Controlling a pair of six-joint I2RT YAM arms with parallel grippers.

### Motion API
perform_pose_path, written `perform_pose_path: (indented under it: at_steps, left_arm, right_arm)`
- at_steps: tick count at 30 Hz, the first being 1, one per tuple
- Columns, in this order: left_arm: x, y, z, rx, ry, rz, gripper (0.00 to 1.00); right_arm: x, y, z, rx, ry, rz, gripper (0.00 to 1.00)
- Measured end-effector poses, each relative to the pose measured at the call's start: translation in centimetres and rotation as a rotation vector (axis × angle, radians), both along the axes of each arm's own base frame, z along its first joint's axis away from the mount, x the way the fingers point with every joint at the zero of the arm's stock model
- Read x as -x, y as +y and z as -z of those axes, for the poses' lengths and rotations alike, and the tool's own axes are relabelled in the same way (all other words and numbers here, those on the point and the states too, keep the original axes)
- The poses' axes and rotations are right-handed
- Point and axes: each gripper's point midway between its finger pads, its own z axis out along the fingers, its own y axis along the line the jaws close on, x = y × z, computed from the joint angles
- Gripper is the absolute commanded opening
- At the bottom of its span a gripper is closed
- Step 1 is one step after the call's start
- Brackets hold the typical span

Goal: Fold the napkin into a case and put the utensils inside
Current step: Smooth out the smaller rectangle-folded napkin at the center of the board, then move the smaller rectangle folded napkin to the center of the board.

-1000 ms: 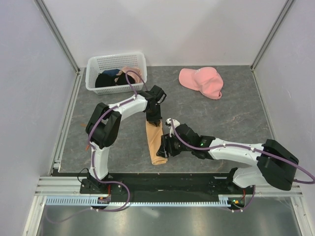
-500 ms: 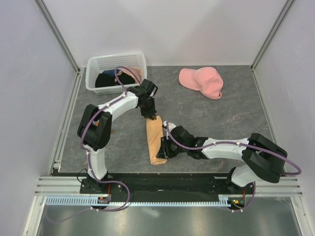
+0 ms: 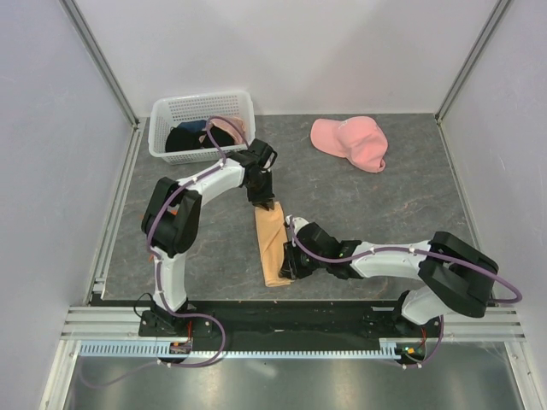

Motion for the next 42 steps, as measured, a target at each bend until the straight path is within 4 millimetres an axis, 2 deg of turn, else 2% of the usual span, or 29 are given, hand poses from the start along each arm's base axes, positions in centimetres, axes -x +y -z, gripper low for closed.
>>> perform_pose_path:
  at_steps: [3, 7, 11, 16, 19, 25, 29, 33, 35, 36, 39, 42]
  left_arm:
    - [0.4, 0.1, -1.9, 0.022, -0.03, 0.002, 0.28]
    - [1.5, 0.8, -5.3, 0.056, -0.093, 0.001, 0.3]
    - [3.4, 2.2, -8.1, 0.084, -0.146, -0.007, 0.33]
    - [6.0, 5.1, -8.9, 0.084, -0.166, -0.041, 0.35]
    - [7.8, 7.2, -9.5, 0.081, -0.168, -0.071, 0.38]
    - [9.7, 9.3, -13.2, 0.109, -0.266, -0.106, 0.4]
    - [11.1, 10.1, -14.2, 0.119, -0.289, -0.114, 0.4]
    - [12.2, 10.7, -13.7, 0.105, -0.266, -0.129, 0.4]
    - [12.5, 10.8, -13.4, 0.103, -0.25, -0.139, 0.4]
    - [12.6, 10.8, -13.2, 0.105, -0.242, -0.144, 0.41]
    - [12.7, 10.5, -12.9, 0.114, -0.218, -0.151, 0.45]
    - [12.4, 10.2, -12.0, 0.105, -0.182, -0.161, 0.47]
  right_arm:
    - [-0.2, 0.0, -1.1, -0.001, -0.014, 0.003, 0.29]
    - [-0.4, 1.0, -2.9, -0.037, -0.032, -0.004, 0.31]
    - [0.7, 2.2, -3.3, -0.072, -0.019, -0.028, 0.31]
    - [1.3, 3.2, -1.9, -0.079, 0.018, -0.032, 0.3]
    - [1.6, 2.5, -0.2, -0.055, 0.034, -0.021, 0.3]
    - [0.6, 1.3, 0.2, -0.071, 0.036, 0.02, 0.3]
    - [-1.3, -1.5, 0.2, -0.053, 0.022, 0.101, 0.32]
    - [-3.5, -5.2, 0.3, 0.023, 0.0, 0.196, 0.42]
    - [-5.3, -7.6, 0.2, 0.077, -0.02, 0.278, 0.46]
    - [-6.4, -9.0, 0.2, 0.112, -0.034, 0.327, 0.52]
    - [-10.0, -13.8, -0.1, 0.235, -0.067, 0.483, 0.58]
    - [-12.3, -16.8, -1.4, 0.327, -0.096, 0.566, 0.63]
